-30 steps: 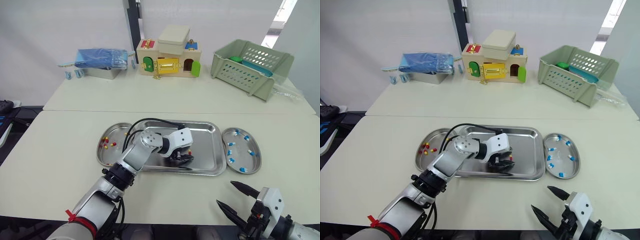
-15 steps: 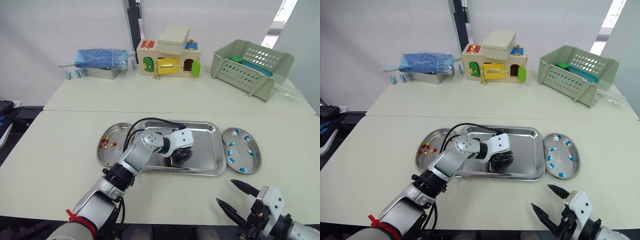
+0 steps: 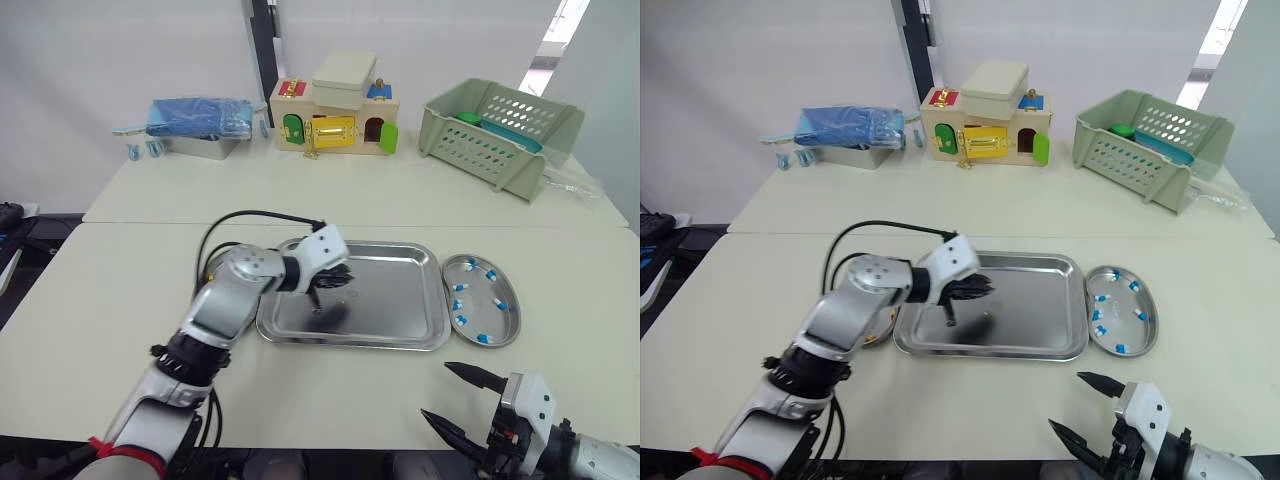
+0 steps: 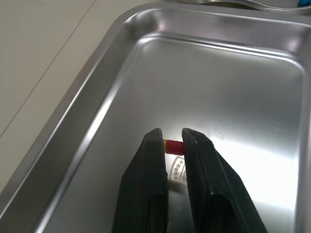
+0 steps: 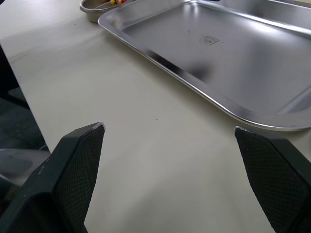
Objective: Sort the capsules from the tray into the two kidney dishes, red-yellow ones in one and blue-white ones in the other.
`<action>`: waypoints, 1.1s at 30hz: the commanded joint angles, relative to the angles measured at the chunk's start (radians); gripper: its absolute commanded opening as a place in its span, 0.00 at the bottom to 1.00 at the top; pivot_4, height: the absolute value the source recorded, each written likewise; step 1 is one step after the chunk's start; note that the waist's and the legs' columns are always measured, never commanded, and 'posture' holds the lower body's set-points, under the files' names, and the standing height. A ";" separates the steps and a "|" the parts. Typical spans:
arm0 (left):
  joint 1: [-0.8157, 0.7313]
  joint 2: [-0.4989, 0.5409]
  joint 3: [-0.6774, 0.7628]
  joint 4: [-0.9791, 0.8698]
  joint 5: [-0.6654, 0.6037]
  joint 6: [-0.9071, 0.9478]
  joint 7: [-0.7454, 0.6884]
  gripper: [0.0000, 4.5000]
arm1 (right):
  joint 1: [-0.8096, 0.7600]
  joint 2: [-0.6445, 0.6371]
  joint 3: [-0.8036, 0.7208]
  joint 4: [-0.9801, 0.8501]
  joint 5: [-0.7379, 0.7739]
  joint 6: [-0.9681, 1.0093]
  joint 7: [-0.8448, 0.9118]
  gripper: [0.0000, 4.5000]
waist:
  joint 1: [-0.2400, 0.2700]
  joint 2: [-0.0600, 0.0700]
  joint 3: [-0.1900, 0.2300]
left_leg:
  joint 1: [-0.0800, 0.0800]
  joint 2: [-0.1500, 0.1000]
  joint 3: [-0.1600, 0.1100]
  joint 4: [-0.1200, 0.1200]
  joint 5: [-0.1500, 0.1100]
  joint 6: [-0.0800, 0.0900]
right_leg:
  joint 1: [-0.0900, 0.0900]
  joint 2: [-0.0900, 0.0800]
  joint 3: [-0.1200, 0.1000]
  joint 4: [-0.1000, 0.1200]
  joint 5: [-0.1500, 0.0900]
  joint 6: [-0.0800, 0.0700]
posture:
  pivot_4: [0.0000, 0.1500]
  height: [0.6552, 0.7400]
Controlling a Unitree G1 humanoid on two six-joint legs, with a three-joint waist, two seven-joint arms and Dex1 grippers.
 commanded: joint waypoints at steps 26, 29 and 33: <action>0.313 0.300 0.389 -0.068 -0.130 0.068 0.167 0.38 | -0.188 -0.095 -0.001 -0.004 0.110 0.119 0.072 1.00 | 0.003 -0.001 0.000 | 0.000 0.000 0.000 0.000 0.000 0.001 | -0.001 0.000 0.000 0.000 0.000 0.000 | 1.00 1.00; 0.312 0.303 0.378 -0.061 -0.134 0.058 0.165 0.61 | -0.183 -0.094 -0.002 -0.008 0.110 0.121 0.068 1.00 | 0.004 -0.001 0.000 | 0.000 0.000 0.000 0.000 0.000 0.001 | -0.001 0.000 0.000 0.000 0.000 0.000 | 1.00 1.00; 0.293 0.307 0.377 -0.042 -0.145 0.052 0.161 0.88 | -0.175 -0.089 -0.005 -0.014 0.110 0.123 0.057 1.00 | 0.005 -0.001 0.000 | 0.000 0.000 0.000 0.000 0.000 0.001 | -0.001 0.000 0.000 0.000 0.000 0.000 | 1.00 1.00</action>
